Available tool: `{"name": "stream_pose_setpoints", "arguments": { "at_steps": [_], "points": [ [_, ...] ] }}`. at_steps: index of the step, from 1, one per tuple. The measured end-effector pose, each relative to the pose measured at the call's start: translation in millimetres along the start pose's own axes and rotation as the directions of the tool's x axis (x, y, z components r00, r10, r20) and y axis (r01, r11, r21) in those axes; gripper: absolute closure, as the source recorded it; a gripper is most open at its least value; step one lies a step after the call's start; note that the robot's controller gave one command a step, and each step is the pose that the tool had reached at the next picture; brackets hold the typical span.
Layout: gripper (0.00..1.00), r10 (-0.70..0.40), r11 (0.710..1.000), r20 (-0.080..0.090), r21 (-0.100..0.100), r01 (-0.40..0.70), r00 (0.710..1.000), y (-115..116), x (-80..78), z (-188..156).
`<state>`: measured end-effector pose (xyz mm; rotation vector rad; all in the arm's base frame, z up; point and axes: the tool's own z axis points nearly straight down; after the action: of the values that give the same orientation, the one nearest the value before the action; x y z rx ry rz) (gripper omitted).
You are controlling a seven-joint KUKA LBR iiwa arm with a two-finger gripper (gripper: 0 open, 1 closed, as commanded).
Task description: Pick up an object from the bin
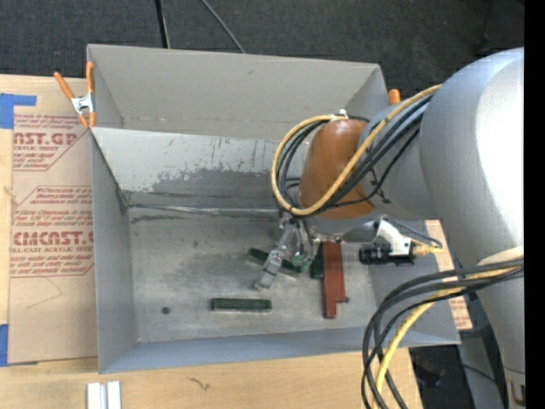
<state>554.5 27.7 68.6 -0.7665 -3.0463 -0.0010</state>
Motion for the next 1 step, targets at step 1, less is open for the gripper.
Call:
{"name": "stream_pose_setpoints", "arguments": {
  "at_steps": [1],
  "points": [
    [0.0,-0.001,1.0,0.001,0.0,0.001,1.0,0.3,0.1,0.3]
  ]
}}
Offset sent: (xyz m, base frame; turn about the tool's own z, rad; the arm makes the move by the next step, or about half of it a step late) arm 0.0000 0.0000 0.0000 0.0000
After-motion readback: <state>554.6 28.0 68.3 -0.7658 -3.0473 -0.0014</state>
